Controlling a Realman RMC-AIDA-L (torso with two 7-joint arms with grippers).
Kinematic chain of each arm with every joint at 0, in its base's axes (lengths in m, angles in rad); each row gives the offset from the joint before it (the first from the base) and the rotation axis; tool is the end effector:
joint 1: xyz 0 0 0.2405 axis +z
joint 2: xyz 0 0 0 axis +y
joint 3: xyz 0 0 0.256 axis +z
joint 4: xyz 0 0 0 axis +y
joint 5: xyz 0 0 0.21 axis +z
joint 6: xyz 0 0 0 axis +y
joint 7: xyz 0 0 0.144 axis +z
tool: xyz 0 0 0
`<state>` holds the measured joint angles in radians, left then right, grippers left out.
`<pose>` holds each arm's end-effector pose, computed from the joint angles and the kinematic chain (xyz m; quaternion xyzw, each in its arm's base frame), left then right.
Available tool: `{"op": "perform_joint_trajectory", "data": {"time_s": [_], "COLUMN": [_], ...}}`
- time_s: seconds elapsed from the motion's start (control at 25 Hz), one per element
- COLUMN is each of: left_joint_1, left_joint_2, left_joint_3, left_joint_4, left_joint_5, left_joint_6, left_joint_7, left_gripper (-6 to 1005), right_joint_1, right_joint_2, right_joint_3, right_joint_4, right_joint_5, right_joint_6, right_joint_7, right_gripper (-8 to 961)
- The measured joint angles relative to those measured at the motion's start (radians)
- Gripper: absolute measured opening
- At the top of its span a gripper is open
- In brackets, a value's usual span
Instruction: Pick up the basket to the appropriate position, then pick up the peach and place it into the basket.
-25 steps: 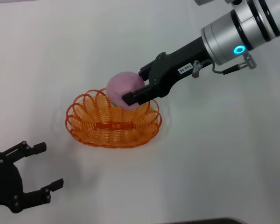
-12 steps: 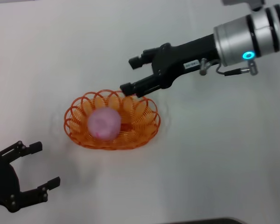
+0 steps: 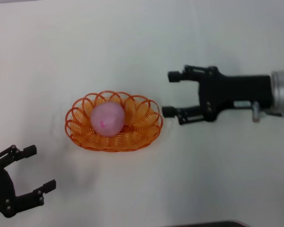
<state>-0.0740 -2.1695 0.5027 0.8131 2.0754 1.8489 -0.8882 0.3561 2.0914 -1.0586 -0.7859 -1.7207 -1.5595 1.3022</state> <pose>-0.3423 0.1695 0.0109 -0.9357 -0.1475 -0.2446 0.2070 0.2498 0.2925 -0.0193 -0.9500 0.1428 0.2618 0.0928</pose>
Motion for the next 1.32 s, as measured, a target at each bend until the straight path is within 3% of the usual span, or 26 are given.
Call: {"op": "perform_joint_trajectory", "data": {"time_s": [0.16,0.48,1.32], "left_joint_1": [0.005,-0.003,-0.032], "left_joint_2": [-0.001,0.0,0.002], "left_joint_3": [-0.011,-0.01,-0.001], "left_joint_4": [-0.008,-0.037,-0.095], "left_joint_5": [0.005,0.035,0.076], "left_joint_6": [-0.002,0.002,-0.041], "left_joint_7": [0.0,0.0,0.006], "left_gripper": [865,866,866], "right_joint_1": [-0.071,-0.093,-0.088], "right_joint_2": [-0.003,-0.007,-0.007], "right_joint_3": [0.037,0.08,0.082], "right_joint_4": [0.076,0.223,0.279], "right_joint_5": [0.028,0.017,-0.032], "right_joint_6": [-0.015,-0.007,0.084], "right_joint_7": [-0.131,-0.303,-0.383], "right_gripper": [952,950,950]}}
